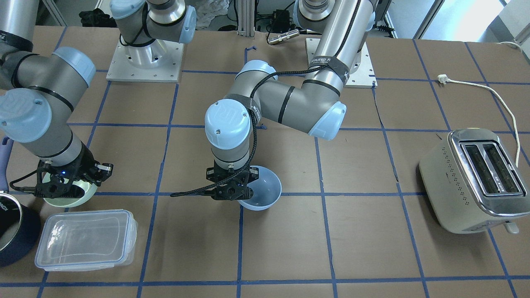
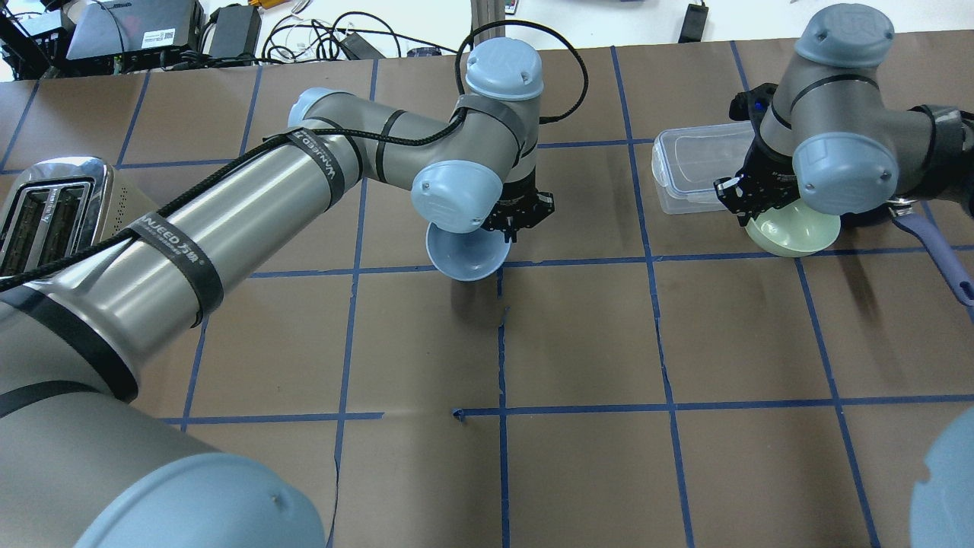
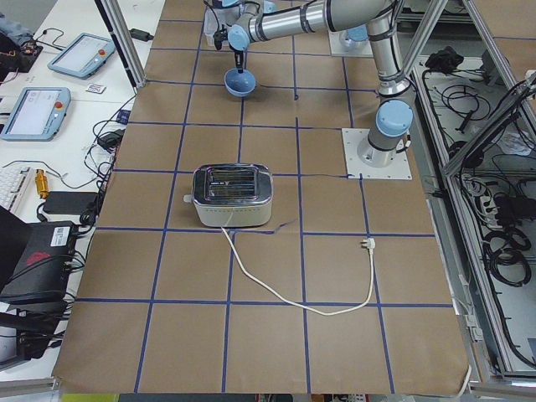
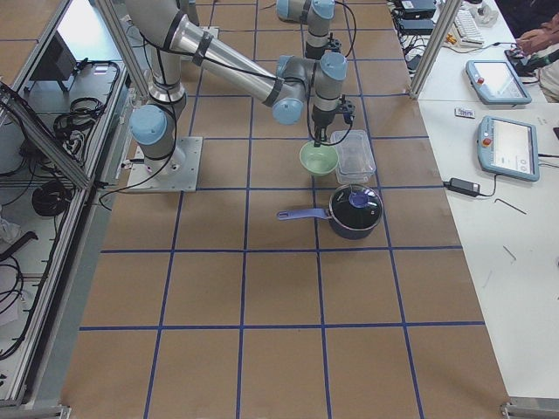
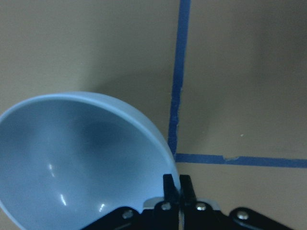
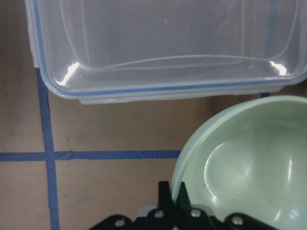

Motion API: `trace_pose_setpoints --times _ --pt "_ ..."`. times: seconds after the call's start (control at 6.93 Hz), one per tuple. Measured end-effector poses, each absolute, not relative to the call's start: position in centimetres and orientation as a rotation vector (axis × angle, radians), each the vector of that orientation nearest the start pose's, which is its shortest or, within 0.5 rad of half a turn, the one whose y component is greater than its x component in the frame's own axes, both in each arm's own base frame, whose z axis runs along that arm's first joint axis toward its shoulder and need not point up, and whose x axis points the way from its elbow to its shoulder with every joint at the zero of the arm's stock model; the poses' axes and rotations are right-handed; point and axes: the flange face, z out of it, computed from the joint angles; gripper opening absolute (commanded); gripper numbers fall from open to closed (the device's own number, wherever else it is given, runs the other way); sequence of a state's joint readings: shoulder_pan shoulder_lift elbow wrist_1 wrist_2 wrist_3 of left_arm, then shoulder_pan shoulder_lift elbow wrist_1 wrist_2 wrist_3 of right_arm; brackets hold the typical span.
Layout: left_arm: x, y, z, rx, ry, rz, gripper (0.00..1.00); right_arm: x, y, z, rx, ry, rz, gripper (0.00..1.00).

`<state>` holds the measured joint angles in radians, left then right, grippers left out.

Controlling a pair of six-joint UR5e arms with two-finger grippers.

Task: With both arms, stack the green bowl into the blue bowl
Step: 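Place the light blue bowl at table center with the left gripper and withdraw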

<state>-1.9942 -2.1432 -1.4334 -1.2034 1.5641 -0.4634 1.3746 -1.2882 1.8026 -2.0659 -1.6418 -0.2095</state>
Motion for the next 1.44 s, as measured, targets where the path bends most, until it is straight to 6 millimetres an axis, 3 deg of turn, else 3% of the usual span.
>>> trace_pose_setpoints --times 0.29,0.43,0.58,0.87,1.15,1.3,1.44 --pt "-41.5 -56.0 23.9 -0.031 3.119 0.111 0.00 1.2 -57.2 27.8 -0.012 3.209 0.048 0.00" --pt "-41.8 -55.9 23.2 -0.014 3.118 0.130 0.12 1.1 -57.2 27.8 -0.012 3.210 0.048 0.00" --pt "-41.9 -55.8 22.5 0.011 3.114 0.151 0.99 1.1 -57.2 27.7 -0.011 3.211 0.049 0.00" --pt "-42.2 -55.7 22.6 0.066 3.115 0.144 1.00 1.1 -57.2 27.7 -0.011 3.211 0.051 0.00" --pt "-41.3 -56.3 25.7 0.103 3.131 0.081 1.00 1.1 -57.2 27.7 -0.010 3.211 0.051 0.00" --pt "-39.3 -57.3 28.2 0.149 3.134 0.065 1.00 1.1 -57.1 28.0 -0.006 3.212 0.048 0.00" --pt "-35.5 -58.7 31.8 0.192 3.131 0.077 1.00 1.2 -56.9 28.7 0.000 3.213 0.036 0.00"
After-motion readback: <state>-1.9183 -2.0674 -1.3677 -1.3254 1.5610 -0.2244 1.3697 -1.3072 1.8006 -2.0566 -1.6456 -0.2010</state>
